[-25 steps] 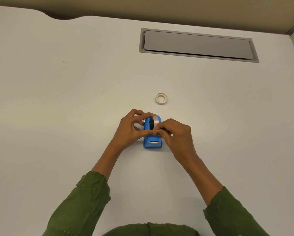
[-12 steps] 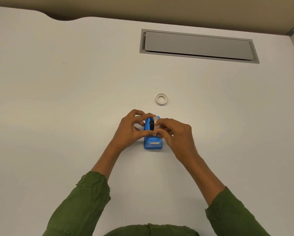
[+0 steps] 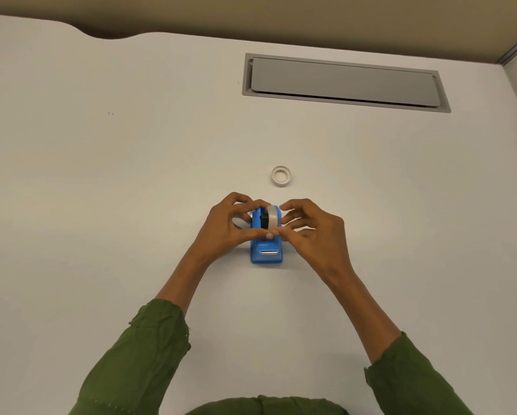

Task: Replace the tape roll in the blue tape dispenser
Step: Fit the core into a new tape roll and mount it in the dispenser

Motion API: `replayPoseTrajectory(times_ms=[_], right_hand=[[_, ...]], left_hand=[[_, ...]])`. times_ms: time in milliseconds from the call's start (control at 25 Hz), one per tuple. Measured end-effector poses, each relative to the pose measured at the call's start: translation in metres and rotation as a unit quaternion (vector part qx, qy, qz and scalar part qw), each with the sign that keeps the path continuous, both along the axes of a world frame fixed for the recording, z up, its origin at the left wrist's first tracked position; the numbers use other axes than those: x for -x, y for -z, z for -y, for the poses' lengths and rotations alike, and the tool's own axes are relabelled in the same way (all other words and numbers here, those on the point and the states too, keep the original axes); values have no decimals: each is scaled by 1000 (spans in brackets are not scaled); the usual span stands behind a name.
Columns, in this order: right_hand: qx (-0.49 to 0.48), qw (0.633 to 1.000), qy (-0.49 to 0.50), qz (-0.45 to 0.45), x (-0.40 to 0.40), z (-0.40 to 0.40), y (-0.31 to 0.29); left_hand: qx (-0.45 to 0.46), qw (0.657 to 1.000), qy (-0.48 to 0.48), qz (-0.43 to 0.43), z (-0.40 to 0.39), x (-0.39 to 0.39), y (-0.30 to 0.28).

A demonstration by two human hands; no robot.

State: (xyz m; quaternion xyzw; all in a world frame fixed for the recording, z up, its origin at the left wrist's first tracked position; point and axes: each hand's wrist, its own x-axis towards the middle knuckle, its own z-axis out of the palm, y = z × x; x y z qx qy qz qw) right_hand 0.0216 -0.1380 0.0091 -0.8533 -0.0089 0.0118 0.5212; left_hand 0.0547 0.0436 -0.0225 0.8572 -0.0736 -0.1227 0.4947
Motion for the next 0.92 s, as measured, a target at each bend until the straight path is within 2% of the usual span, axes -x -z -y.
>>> replayPoseTrajectory(times_ms=[120,400,680,920], right_hand=[[58,998,-39,6,-4,-2,0],[97,992,-77,21,-5,-4,1],[91,994,-53,-19,-8,-5,-3],[91,994,-59,7,-7,-4,-4]], left_hand=[[-3,1000,4,-2,0,0,-1],[-19,1000,6,-3,-1,1,-1],[-19,1000,5,-9,1,1,-6],[-19,1000,4,-8,1,1,-5]])
